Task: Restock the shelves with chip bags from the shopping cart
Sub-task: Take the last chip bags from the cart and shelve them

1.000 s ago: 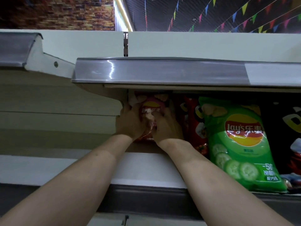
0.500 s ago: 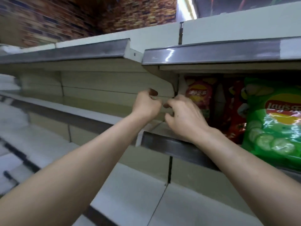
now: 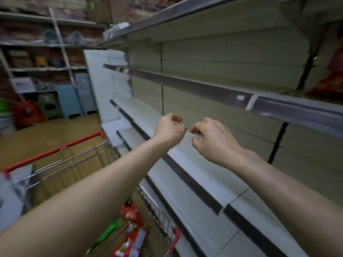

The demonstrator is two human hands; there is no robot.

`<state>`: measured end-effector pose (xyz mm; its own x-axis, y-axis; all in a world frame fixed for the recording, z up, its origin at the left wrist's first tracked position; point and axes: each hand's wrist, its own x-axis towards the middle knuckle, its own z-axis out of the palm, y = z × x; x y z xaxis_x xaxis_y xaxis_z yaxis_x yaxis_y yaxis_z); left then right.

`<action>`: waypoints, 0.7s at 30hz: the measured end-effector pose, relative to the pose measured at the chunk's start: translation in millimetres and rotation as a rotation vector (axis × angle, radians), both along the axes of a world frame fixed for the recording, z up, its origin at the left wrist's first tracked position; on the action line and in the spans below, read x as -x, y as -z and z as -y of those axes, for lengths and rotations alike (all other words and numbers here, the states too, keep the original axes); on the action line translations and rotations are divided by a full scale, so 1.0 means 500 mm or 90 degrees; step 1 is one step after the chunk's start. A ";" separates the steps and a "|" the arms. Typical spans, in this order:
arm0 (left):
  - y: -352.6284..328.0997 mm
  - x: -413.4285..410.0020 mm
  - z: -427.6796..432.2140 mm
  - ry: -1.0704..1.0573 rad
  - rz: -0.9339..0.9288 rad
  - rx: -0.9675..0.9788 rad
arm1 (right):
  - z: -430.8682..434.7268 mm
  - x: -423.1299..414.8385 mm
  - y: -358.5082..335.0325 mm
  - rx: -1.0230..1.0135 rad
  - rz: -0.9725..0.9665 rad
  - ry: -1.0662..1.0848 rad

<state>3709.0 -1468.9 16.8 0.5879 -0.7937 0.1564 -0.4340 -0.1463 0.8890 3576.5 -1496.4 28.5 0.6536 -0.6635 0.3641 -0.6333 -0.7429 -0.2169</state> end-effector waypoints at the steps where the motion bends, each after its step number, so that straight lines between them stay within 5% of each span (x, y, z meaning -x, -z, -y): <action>1: 0.017 -0.013 -0.010 -0.012 -0.005 -0.019 | -0.004 -0.014 0.015 -0.016 -0.011 -0.009; 21: 0.472 -0.358 -0.273 -0.222 -0.217 -0.368 | -0.098 -0.332 0.481 -0.292 -0.208 -0.115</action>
